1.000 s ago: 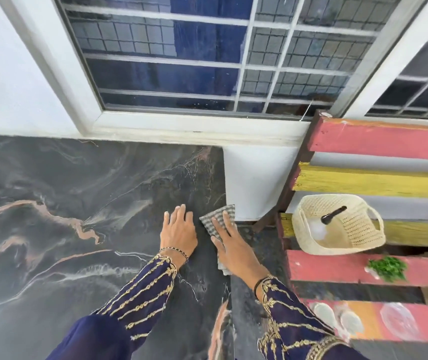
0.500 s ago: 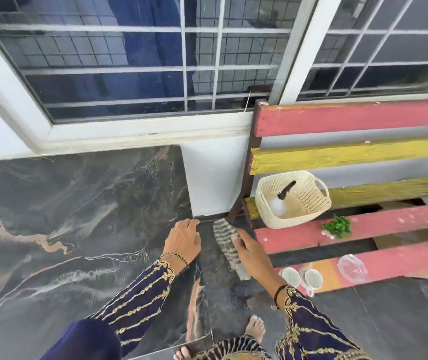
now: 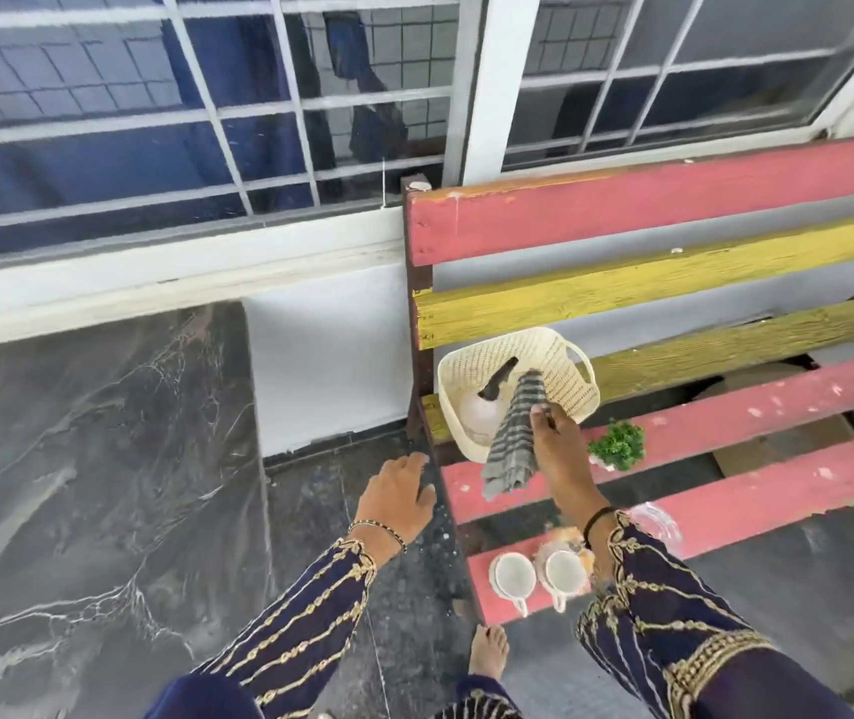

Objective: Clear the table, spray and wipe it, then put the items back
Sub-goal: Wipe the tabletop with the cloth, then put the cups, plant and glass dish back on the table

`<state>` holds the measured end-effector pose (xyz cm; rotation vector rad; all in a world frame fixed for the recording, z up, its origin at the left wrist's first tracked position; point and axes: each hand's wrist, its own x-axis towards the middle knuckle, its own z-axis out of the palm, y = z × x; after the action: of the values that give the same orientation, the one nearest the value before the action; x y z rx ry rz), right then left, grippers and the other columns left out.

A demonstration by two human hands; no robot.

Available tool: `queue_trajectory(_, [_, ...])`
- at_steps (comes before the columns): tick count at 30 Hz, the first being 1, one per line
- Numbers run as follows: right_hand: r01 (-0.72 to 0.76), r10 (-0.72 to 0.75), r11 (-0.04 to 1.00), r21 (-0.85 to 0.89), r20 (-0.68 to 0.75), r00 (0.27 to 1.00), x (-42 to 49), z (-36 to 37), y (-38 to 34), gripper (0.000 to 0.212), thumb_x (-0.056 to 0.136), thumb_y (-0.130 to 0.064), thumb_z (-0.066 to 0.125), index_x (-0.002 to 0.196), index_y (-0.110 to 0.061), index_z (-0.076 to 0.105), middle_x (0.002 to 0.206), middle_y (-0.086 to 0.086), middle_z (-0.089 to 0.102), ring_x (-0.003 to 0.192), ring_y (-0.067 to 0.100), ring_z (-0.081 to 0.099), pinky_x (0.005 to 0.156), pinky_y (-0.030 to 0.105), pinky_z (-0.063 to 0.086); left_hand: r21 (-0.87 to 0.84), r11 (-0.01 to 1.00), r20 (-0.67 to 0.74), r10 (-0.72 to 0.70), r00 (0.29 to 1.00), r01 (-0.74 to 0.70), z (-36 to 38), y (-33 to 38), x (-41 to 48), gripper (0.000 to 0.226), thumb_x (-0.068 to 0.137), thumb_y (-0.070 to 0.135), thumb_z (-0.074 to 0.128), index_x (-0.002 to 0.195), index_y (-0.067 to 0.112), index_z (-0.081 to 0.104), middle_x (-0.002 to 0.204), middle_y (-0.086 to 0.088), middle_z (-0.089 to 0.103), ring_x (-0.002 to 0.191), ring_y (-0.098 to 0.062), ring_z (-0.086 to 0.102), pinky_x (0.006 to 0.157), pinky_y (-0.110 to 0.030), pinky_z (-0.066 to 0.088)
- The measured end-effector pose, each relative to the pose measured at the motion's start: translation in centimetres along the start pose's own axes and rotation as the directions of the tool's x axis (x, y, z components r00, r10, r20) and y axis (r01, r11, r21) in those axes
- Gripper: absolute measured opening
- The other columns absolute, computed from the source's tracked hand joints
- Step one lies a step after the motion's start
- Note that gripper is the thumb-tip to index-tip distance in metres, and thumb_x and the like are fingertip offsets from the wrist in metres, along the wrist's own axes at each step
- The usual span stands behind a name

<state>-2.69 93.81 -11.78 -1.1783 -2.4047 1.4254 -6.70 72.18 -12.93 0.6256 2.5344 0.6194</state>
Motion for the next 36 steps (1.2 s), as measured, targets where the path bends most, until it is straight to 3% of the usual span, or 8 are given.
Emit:
queue_trajectory(3, [-0.028, 0.020, 0.996, -0.088, -0.098, 0.995, 5.3, -1.8, 0.2, 0.036, 0.109, -0.025, 0.043, 0.129, 0.002, 0.057, 0.114, 0.022, 0.067, 0.088, 0.027, 0.060, 0.075, 0.029, 0.041, -0.048, 0.998, 0.009, -0.050, 0.999, 0.050, 2.2, 1.1, 1.7, 0.047, 0.094, 0.025, 0.049, 0.139, 0.015, 0.041, 0.130, -0.006, 0.057, 0.123, -0.023, 0.050, 0.105, -0.039, 0.042])
queue_trajectory(8, [0.026, -0.030, 0.969, -0.247, -0.012, 0.999, 13.6, -2.6, -0.3, 0.043, 0.109, -0.026, 0.037, 0.143, -0.004, 0.050, 0.141, 0.022, 0.058, 0.127, 0.040, 0.057, 0.108, 0.047, 0.045, -0.072, 0.990, 0.041, -0.122, 0.992, 0.125, 6.2, 2.3, 3.9, 0.044, 0.094, 0.025, 0.048, 0.136, 0.014, 0.043, 0.127, -0.006, 0.059, 0.121, -0.022, 0.052, 0.102, -0.036, 0.043])
queue_trajectory(10, [0.077, -0.065, 0.953, -0.291, 0.052, 0.997, 15.8, -2.1, 0.0, 0.043, 0.109, -0.027, 0.039, 0.142, -0.004, 0.052, 0.140, 0.022, 0.059, 0.121, 0.035, 0.061, 0.100, 0.032, 0.049, -0.070, 0.986, 0.059, -0.148, 0.987, 0.151, 7.7, 2.6, 4.5, 0.044, 0.095, 0.025, 0.048, 0.137, 0.014, 0.042, 0.127, -0.005, 0.058, 0.121, -0.022, 0.051, 0.102, -0.035, 0.043])
queue_trajectory(13, [0.093, -0.059, 0.943, -0.319, 0.115, 0.992, 16.7, -1.4, 1.2, 0.037, 0.107, -0.026, 0.043, 0.134, -0.005, 0.057, 0.123, 0.020, 0.068, 0.097, 0.031, 0.068, 0.059, 0.017, 0.046, -0.053, 0.985, 0.086, -0.162, 0.983, 0.167, 9.4, 3.2, 5.0, 0.047, 0.095, 0.024, 0.047, 0.140, 0.015, 0.039, 0.127, -0.005, 0.058, 0.121, -0.021, 0.051, 0.102, -0.035, 0.042])
queue_trajectory(17, [0.114, -0.073, 0.959, -0.260, 0.165, 0.984, 14.5, -1.9, 3.5, 0.035, 0.105, -0.020, 0.050, 0.134, -0.001, 0.057, 0.120, 0.018, 0.070, 0.107, 0.032, 0.069, 0.080, 0.027, 0.050, -0.034, 0.984, 0.141, -0.166, 0.976, 0.172, 11.4, 4.2, 5.3, 0.047, 0.095, 0.024, 0.045, 0.141, 0.017, 0.038, 0.129, -0.004, 0.056, 0.119, -0.021, 0.052, 0.102, -0.035, 0.042])
queue_trajectory(23, [0.165, -0.133, 0.975, -0.146, 0.203, 0.970, 10.0, -3.7, 8.3, 0.029, 0.104, -0.011, 0.055, 0.126, 0.007, 0.059, 0.114, 0.020, 0.071, 0.089, 0.035, 0.075, 0.077, 0.049, 0.063, 0.039, 0.986, 0.267, -0.167, 0.949, 0.163, 14.0, 5.0, 5.3, 0.046, 0.097, 0.024, 0.044, 0.141, 0.014, 0.038, 0.142, -0.004, 0.048, 0.131, -0.021, 0.043, 0.110, -0.034, 0.036])
queue_trajectory(30, [-0.025, 0.098, 0.973, -0.227, 0.313, 0.945, 5.4, -3.8, 16.0, 0.029, 0.096, -0.011, 0.067, 0.122, 0.002, 0.062, 0.117, 0.018, 0.072, 0.103, 0.033, 0.072, 0.093, 0.045, 0.057, 0.157, 0.977, 0.437, -0.200, 0.877, 0.145, 16.7, 5.2, 4.8, 0.048, 0.095, 0.019, 0.051, 0.141, 0.015, 0.039, 0.139, -0.010, 0.047, 0.129, -0.026, 0.047, 0.106, -0.042, 0.043])
queue_trajectory(36, [0.073, 0.194, 0.890, -0.450, 0.520, 0.832, 2.1, -2.6, 21.6, 0.060, 0.087, -0.028, 0.078, 0.138, -0.008, 0.056, 0.137, 0.010, 0.063, 0.125, 0.028, 0.059, 0.103, 0.033, 0.045, 0.256, 0.952, 0.450, -0.271, 0.851, 0.168, 19.0, 5.5, 4.9, 0.038, 0.097, 0.023, 0.047, 0.133, 0.015, 0.041, 0.125, -0.014, 0.055, 0.112, -0.034, 0.060, 0.091, -0.044, 0.053])
